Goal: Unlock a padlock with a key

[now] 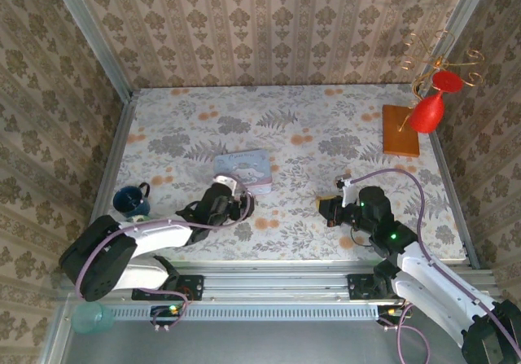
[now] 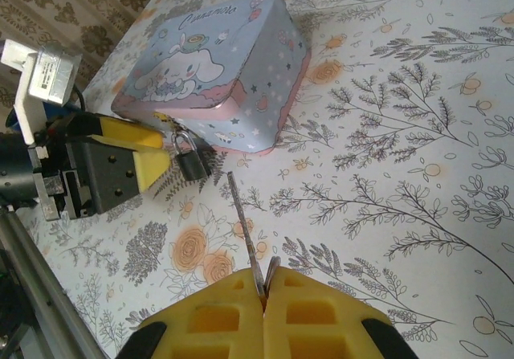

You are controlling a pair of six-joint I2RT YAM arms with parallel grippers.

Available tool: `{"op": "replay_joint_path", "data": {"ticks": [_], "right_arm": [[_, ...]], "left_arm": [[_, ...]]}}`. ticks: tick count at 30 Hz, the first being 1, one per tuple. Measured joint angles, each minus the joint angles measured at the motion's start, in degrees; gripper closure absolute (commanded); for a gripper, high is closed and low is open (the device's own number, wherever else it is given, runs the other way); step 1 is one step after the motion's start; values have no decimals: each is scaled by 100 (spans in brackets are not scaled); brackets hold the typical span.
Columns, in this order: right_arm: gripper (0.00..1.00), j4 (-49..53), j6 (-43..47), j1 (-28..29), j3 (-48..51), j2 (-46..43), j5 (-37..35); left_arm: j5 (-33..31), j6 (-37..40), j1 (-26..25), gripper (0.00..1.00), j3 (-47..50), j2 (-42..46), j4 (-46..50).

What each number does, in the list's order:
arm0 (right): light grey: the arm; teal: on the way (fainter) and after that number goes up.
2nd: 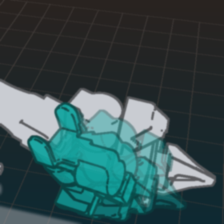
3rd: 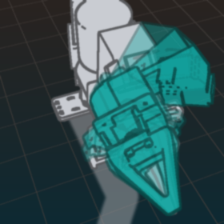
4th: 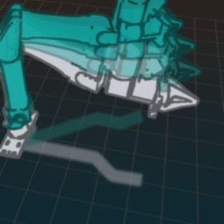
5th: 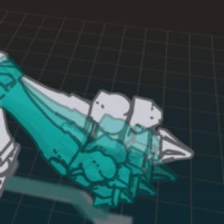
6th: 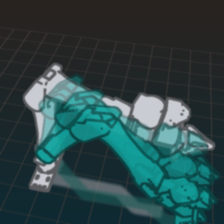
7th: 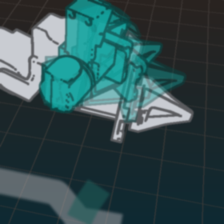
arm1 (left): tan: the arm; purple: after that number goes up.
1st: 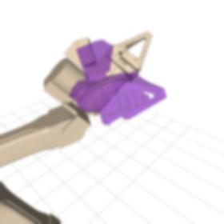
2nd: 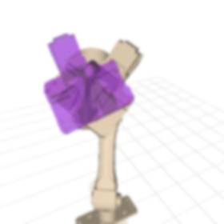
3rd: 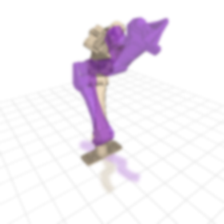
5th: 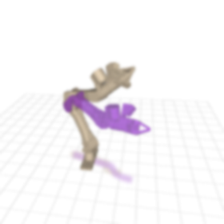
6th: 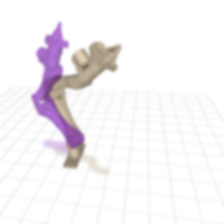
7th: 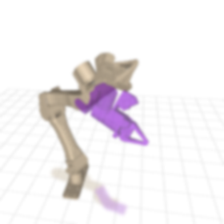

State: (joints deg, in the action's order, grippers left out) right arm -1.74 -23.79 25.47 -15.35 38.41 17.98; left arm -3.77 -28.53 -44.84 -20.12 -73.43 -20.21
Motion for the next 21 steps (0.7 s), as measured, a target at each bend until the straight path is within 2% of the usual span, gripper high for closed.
{"op": "replay_joint_path", "data": {"ticks": [6, 14, 21], "right_arm": [[100, -90, 0, 0, 7, -2, 0], [100, -92, 0, 0, 9, -7, 0], [100, -90, 0, 0, 9, -22, 0]], "left_arm": [[708, 323, 140, 33, 35, 13, -175], [883, 236, 260, 36, -85, -804, -511], [881, -227, 382, 50, -227, -1366, -1213]]}}
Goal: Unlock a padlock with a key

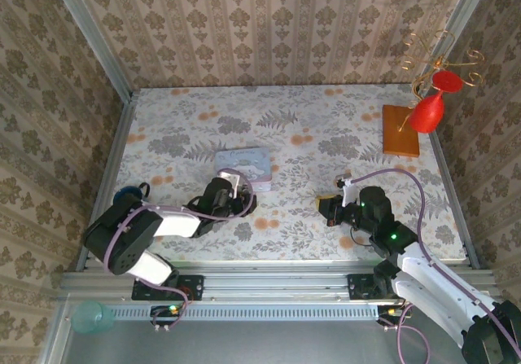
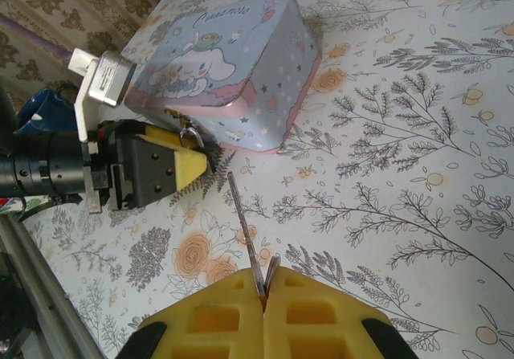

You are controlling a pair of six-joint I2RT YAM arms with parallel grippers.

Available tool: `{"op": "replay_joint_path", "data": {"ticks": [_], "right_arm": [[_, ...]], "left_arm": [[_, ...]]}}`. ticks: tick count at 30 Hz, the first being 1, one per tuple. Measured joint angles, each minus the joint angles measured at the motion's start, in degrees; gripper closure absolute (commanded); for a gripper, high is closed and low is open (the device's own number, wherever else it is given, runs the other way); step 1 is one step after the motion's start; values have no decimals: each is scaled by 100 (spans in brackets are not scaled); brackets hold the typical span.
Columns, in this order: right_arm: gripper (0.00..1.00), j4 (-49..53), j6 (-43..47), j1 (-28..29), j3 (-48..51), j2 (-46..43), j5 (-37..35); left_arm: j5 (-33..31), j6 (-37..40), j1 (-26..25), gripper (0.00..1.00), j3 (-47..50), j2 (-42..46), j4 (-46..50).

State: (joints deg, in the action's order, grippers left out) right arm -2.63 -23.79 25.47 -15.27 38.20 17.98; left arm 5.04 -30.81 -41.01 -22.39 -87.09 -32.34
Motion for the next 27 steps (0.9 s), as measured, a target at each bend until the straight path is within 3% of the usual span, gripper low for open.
{"op": "replay_joint_path", "data": {"ticks": [11, 17, 21, 27], "right_arm": [[100, 24, -474, 46, 2, 59, -2], [100, -28, -1113, 798, 125, 140, -343], [100, -330, -1547, 1180, 125, 651, -560], [100, -962, -2212, 1231, 26, 2168, -374]], "left_arm": [[44, -501, 24, 75, -107, -448, -588], [181, -695, 24, 87, -105, -442, -629], [356, -852, 24, 87, -105, -402, -649], [752, -1300, 17, 88, -105, -195, -654]]}}
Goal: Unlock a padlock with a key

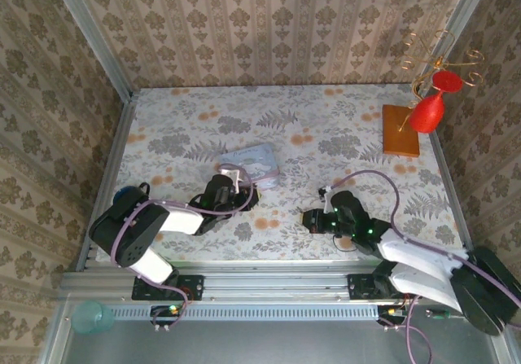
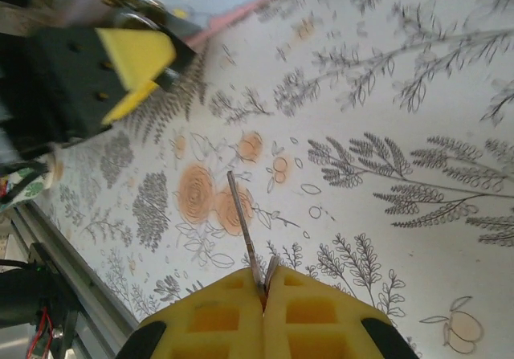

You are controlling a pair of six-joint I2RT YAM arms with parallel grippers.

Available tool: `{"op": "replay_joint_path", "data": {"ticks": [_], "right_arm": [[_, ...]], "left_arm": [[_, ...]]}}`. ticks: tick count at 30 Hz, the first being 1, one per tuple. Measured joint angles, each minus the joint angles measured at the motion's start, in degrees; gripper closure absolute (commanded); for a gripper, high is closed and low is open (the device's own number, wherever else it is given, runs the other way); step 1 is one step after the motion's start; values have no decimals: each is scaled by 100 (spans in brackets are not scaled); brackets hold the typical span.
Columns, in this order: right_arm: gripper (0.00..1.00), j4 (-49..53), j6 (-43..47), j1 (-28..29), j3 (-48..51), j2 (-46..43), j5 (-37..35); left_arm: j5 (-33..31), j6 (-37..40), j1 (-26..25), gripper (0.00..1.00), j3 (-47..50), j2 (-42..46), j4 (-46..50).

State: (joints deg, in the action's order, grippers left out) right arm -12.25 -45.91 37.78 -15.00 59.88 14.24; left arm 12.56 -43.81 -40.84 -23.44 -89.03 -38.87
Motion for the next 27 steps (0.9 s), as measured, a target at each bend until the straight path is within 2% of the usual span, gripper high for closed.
{"op": "replay_joint_path", "data": {"ticks": [7, 17, 27], "right_arm": [[100, -758, -212, 28, -474, 1180, 472], [100, -1954, -245, 63, -549, 2382, 1099], [100, -2350, -433, 61, -833, 2857, 1593]], "left_arm": [[326, -575, -122, 87, 2, 210, 48], [527, -1161, -225, 88, 22, 304, 236], [702, -1473, -227, 89, 24, 302, 46]]}}
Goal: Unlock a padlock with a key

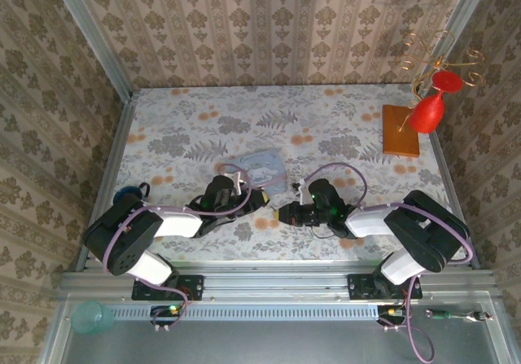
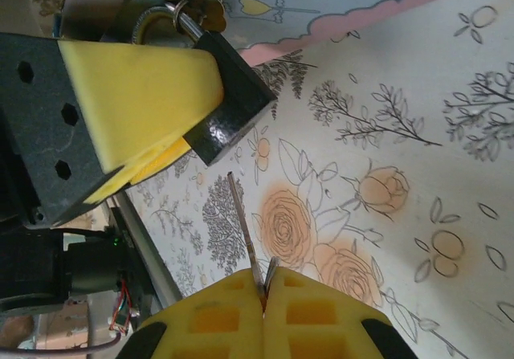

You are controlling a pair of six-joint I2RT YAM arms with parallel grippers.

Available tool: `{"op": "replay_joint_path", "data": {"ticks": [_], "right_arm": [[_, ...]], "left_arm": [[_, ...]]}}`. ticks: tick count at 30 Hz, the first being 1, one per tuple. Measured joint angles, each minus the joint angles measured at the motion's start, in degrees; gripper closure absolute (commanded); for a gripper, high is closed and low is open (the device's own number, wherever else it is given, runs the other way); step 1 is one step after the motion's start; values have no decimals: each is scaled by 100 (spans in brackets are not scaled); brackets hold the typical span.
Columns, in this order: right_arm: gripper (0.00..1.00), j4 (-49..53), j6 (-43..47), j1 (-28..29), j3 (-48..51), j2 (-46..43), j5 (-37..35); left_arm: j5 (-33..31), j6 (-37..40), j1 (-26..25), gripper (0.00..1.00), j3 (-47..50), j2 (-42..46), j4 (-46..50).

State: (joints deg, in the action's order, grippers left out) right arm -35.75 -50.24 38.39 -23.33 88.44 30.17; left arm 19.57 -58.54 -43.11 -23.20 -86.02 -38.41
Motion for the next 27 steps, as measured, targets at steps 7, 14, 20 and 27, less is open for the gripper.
{"op": "replay_joint_path", "data": {"ticks": [7, 14, 20, 27], "right_arm": [[100, -479, -372, -153, 4, 319, 428], [100, -649, -568, -463, 20, 313, 798], [100, -809, -699, -793, 160, 267, 1106], [100, -953, -837, -892, 181, 208, 1416]], "left_arm": [[109, -131, -17, 88, 2, -2, -177], [177, -278, -42, 87, 9, -7, -387], [310, -455, -42, 88, 22, -74, -680], [402, -564, -42, 90, 24, -175, -981]]}}
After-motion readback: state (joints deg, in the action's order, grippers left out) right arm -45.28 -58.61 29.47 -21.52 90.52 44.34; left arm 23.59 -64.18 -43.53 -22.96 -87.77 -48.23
